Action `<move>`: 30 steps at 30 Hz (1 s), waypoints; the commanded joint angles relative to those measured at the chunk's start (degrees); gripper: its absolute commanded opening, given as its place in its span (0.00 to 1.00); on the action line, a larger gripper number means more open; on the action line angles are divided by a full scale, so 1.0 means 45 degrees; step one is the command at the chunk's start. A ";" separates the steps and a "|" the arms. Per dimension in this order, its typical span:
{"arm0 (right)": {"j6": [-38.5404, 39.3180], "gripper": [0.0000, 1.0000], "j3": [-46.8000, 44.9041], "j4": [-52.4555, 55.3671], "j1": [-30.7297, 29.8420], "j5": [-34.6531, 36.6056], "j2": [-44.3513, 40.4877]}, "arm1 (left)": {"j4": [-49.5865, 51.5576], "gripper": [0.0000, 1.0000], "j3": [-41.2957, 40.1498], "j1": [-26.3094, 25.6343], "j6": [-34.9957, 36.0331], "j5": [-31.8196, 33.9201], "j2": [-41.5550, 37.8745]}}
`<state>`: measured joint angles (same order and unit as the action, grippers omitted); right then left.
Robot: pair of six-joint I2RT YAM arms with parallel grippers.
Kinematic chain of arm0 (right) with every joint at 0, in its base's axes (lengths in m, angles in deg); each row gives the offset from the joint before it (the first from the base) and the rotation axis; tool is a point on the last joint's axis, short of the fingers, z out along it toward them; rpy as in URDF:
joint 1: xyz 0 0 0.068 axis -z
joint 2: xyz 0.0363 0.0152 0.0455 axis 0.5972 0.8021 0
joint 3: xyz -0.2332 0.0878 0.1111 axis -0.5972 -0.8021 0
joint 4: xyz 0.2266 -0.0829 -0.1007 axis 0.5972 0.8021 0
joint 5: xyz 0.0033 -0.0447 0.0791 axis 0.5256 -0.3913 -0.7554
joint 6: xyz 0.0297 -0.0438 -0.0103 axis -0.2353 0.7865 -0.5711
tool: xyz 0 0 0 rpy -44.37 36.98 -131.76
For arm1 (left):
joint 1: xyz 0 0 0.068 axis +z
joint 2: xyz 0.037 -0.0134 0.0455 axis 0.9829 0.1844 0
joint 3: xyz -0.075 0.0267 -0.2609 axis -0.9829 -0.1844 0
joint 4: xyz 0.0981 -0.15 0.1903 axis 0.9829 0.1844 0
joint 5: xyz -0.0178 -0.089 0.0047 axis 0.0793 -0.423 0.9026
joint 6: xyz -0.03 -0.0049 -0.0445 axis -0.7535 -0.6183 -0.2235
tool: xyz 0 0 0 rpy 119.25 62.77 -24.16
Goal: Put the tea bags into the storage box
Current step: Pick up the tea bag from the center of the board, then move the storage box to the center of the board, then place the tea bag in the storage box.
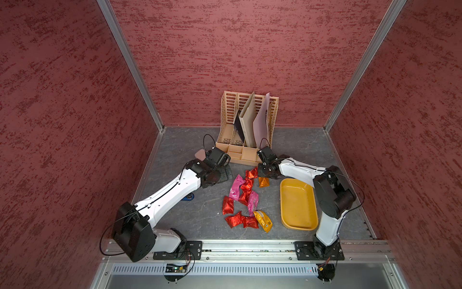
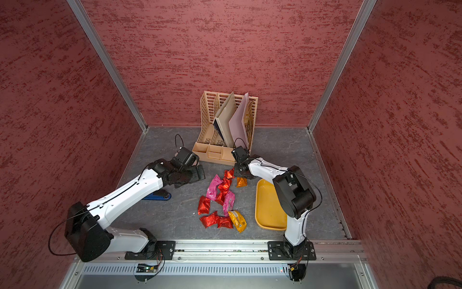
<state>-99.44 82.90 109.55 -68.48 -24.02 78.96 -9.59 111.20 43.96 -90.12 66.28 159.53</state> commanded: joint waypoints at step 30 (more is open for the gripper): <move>-0.0188 0.00 -0.6334 0.1161 0.0690 0.0126 -0.7258 | -0.1359 1.00 0.3551 -0.0058 0.3101 -0.2732 0.3534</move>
<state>-102.44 54.80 127.39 -66.89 -22.77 42.96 -17.13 125.65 43.96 -76.91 54.35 175.55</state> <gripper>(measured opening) 0.042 0.997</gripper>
